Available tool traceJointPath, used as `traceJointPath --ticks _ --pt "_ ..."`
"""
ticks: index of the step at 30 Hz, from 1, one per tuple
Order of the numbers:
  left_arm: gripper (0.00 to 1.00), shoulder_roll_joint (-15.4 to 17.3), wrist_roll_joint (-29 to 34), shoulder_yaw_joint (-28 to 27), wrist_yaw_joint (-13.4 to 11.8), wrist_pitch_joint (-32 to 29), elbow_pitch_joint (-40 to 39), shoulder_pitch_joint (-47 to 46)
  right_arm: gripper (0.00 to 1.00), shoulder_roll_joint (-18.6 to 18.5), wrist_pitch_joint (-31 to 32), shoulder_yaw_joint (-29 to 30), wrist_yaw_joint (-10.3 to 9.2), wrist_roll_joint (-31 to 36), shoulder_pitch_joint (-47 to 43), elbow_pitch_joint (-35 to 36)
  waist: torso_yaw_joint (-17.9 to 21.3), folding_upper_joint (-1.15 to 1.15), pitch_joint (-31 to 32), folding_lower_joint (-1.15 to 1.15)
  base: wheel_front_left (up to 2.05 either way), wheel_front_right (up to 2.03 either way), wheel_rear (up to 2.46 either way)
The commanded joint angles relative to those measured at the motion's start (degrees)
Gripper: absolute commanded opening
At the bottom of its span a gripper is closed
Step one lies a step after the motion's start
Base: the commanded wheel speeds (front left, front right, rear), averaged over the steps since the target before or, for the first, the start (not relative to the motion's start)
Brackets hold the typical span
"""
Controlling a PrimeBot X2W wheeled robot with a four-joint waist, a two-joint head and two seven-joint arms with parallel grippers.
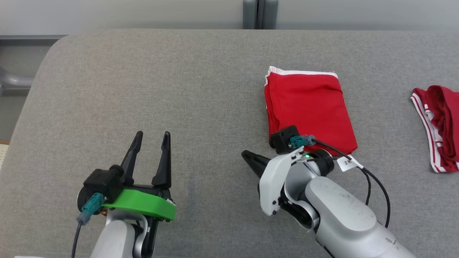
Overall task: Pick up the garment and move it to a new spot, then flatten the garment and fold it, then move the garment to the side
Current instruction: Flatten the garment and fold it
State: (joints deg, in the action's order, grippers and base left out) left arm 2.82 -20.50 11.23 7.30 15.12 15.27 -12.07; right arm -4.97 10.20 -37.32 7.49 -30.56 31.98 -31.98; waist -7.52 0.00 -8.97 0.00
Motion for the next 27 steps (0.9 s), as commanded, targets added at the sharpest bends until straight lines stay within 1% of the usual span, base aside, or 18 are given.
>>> traceJointPath --ticks 1,2,3,4,6,9,13,17,20,22,24,27 --pt "1.00 0.16 0.54 -0.35 0.15 0.00 0.26 0.36 0.00 -0.40 -0.33 -0.53 0.00 -1.72 -1.01 2.47 0.42 0.00 0.78 0.00 0.00 0.00 0.00" --pt "1.00 0.17 0.71 -0.59 0.16 0.00 0.41 0.55 0.00 -0.81 -0.94 -0.68 0.00 -2.72 -1.59 4.29 0.65 0.00 1.19 0.00 0.00 0.00 0.00" --pt "1.00 0.16 0.80 -0.75 0.17 -0.01 0.54 0.73 0.36 -1.17 -1.62 -0.49 0.00 -3.15 -1.99 5.87 0.85 0.00 1.47 0.00 0.00 0.00 0.00" --pt "1.00 0.16 0.97 -1.06 0.18 0.00 0.71 0.90 1.00 -1.57 -2.65 0.02 0.00 -3.54 -2.60 7.73 1.16 0.00 1.89 0.00 0.00 0.00 0.00" --pt "1.00 0.17 1.44 -1.92 -0.10 0.00 1.07 1.22 1.00 -2.31 -4.86 2.33 0.00 -3.59 -3.75 10.39 1.81 0.00 2.62 0.00 0.00 0.00 0.00" --pt "1.00 0.17 1.47 -3.28 -0.57 0.00 1.20 1.65 1.00 -3.07 -7.97 7.54 0.00 -2.15 -5.88 13.37 2.83 0.00 3.64 0.00 0.00 0.00 0.00" --pt "1.00 0.18 2.02 -4.93 -0.98 0.00 1.04 2.59 1.00 -4.16 -13.28 16.02 0.01 2.20 -9.21 17.07 4.25 0.00 5.01 0.00 0.00 0.00 0.00" --pt "1.00 0.15 3.29 -6.76 -1.84 0.00 0.47 3.47 1.00 -4.26 -15.02 23.94 0.01 7.18 -12.51 17.84 5.73 0.00 6.10 0.00 0.00 0.00 0.00" --pt "1.00 0.17 3.94 -7.76 -2.15 0.00 0.04 4.37 1.00 -5.35 -14.67 26.98 0.01 9.54 -14.20 17.51 6.52 0.00 6.64 0.00 0.00 0.00 0.00" --pt "1.00 0.17 4.67 -8.54 -1.75 0.00 -0.07 5.29 1.00 -6.23 -15.22 28.88 0.01 10.69 -15.51 16.29 7.18 0.00 7.26 0.00 0.00 0.00 0.00" --pt "1.00 0.20 5.47 -8.73 -1.27 0.00 -0.24 5.92 1.00 -7.30 -15.89 29.48 0.01 12.17 -16.01 15.56 7.37 0.00 7.73 0.00 0.00 0.00 0.00" --pt "1.00 0.20 5.53 -9.08 -0.93 0.00 -0.43 7.08 1.00 -7.66 -17.01 30.57 0.01 12.66 -17.01 14.07 7.52 0.00 8.45 0.00 0.00 0.00 0.00"
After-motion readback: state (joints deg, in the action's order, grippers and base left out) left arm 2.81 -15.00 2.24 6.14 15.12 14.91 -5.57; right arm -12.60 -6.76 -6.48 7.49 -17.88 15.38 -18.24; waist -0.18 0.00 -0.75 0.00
